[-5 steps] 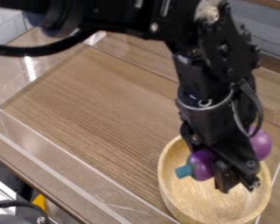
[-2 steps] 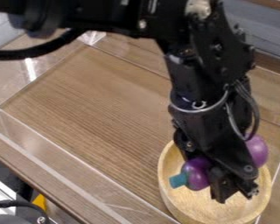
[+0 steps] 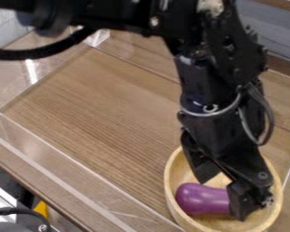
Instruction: Put the purple eggplant in the brown bowl
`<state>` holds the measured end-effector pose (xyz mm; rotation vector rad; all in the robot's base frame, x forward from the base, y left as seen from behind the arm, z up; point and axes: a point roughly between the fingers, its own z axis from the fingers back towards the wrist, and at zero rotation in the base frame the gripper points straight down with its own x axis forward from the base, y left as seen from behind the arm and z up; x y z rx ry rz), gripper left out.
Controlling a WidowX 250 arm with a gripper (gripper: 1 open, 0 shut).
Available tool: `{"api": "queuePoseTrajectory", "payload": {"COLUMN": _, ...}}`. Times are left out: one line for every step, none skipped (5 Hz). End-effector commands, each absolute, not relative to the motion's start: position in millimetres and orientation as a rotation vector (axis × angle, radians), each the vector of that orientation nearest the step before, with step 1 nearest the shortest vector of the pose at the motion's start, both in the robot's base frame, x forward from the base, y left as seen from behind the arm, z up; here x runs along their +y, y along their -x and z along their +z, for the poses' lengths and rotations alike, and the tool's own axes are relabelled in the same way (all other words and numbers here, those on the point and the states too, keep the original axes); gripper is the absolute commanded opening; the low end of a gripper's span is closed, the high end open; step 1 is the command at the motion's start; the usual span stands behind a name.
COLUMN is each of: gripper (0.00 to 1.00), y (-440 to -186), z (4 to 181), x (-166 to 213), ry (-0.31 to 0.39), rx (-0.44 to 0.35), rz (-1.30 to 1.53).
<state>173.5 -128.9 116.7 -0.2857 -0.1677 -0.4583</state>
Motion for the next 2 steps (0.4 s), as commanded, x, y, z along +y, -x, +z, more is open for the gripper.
{"api": "queuePoseTrajectory", "payload": {"gripper": 1.00, "y": -180.8, "z": 128.0, "x": -131.2, "ry": 0.314, "rx": -0.203, "rz": -0.450}}
{"api": "queuePoseTrajectory", "payload": {"gripper": 1.00, "y": -181.6, "z": 129.3, "x": -130.0, "ry": 0.329, "rx": -0.199, "rz": -0.440}}
